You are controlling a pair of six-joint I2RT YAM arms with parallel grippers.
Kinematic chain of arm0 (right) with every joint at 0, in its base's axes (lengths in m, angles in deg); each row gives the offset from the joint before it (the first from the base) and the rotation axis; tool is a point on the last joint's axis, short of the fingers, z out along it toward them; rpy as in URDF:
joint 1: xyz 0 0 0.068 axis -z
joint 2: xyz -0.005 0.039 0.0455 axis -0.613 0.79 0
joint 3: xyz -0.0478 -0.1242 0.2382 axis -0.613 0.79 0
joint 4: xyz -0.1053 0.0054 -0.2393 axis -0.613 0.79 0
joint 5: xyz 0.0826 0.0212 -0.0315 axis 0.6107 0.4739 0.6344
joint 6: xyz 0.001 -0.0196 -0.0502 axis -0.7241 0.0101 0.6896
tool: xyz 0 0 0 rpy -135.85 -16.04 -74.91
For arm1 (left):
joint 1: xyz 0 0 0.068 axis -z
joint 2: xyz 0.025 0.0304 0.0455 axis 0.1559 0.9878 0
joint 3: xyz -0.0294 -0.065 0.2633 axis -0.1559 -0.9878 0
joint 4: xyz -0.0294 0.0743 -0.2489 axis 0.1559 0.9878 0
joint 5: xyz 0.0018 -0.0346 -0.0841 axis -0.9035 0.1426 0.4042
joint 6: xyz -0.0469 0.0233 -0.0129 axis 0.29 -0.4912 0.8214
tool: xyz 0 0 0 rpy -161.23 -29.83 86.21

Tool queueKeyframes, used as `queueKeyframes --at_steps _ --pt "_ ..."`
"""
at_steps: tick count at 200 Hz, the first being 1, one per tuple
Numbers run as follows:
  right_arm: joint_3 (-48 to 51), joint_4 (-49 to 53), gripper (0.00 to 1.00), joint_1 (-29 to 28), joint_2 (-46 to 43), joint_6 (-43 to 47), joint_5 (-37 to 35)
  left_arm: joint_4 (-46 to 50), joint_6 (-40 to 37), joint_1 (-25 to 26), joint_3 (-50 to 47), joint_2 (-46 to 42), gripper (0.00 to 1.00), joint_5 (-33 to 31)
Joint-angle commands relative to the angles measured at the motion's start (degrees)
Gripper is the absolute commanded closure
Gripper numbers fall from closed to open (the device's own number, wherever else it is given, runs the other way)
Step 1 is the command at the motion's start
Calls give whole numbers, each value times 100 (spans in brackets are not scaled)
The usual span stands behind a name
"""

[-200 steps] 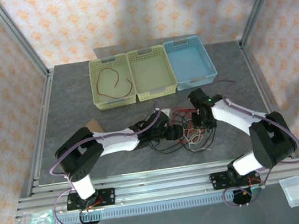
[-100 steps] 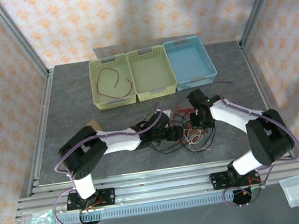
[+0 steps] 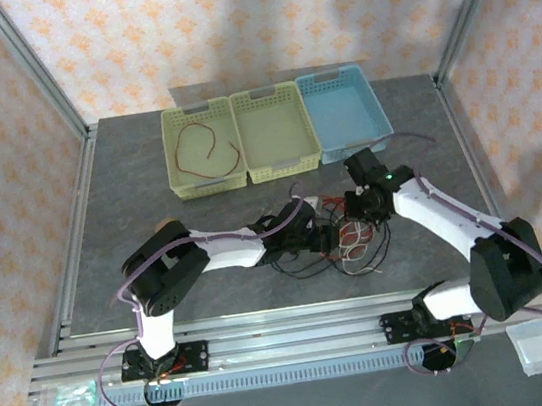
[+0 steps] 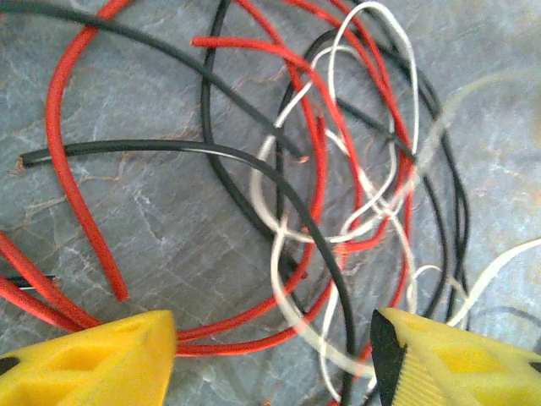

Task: Untangle the cables

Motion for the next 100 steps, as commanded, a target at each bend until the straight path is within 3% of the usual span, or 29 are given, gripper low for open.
queueKeyframes --at_steps 1,64,100 --pt "-467 433 100 31 -302 117 -112 85 -79 24 216 239 36 81" --pt "-1854 800 100 30 -788 530 64 528 -198 21 461 507 35 63" --pt "-2741 1009 100 31 -983 702 -300 527 -182 24 447 520 35 63"
